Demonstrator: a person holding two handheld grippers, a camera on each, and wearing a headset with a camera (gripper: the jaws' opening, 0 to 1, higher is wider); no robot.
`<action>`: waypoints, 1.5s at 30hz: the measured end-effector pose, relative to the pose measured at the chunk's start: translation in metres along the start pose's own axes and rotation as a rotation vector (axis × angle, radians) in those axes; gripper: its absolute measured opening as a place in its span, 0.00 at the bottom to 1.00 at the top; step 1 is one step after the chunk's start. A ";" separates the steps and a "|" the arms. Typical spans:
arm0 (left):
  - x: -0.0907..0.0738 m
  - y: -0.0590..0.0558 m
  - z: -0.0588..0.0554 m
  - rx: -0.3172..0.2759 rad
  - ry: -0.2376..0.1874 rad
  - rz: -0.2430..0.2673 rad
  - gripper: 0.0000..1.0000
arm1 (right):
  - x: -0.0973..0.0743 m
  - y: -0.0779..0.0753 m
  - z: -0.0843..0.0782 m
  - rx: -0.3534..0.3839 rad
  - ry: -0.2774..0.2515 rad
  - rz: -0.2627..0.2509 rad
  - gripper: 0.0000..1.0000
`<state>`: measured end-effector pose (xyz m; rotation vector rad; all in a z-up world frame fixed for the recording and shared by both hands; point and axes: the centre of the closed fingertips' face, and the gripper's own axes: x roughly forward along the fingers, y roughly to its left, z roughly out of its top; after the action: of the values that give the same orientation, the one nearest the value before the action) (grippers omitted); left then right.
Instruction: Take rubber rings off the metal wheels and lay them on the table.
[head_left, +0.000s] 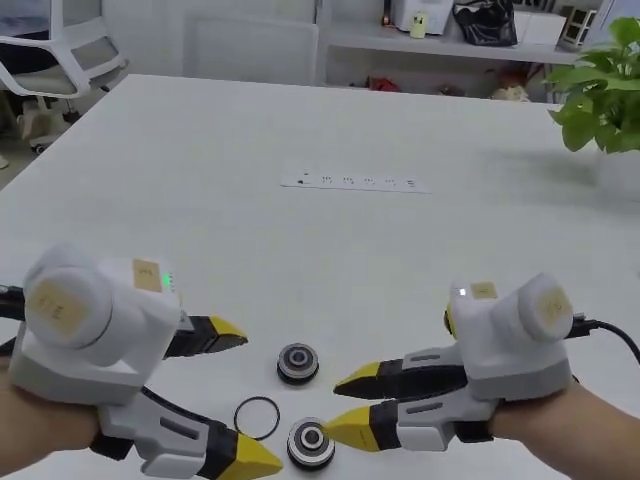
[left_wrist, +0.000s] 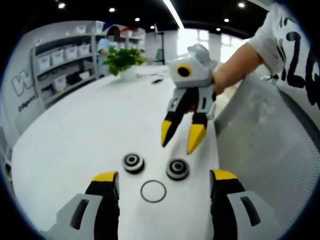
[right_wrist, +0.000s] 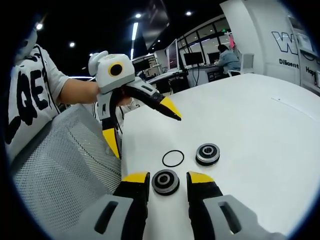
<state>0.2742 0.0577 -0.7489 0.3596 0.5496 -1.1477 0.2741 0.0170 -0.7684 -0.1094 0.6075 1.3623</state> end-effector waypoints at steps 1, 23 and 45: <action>0.001 0.000 0.000 0.000 0.000 -0.001 0.75 | 0.000 0.000 -0.001 -0.001 0.002 0.000 0.27; 0.017 -0.014 -0.008 0.027 0.045 -0.067 0.65 | 0.004 0.005 -0.019 -0.043 0.058 0.010 0.26; 0.026 -0.027 -0.015 0.048 0.077 -0.126 0.49 | 0.013 0.009 -0.032 -0.083 0.107 0.018 0.24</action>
<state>0.2536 0.0359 -0.7759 0.4166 0.6203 -1.2736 0.2558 0.0166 -0.7991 -0.2456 0.6430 1.4058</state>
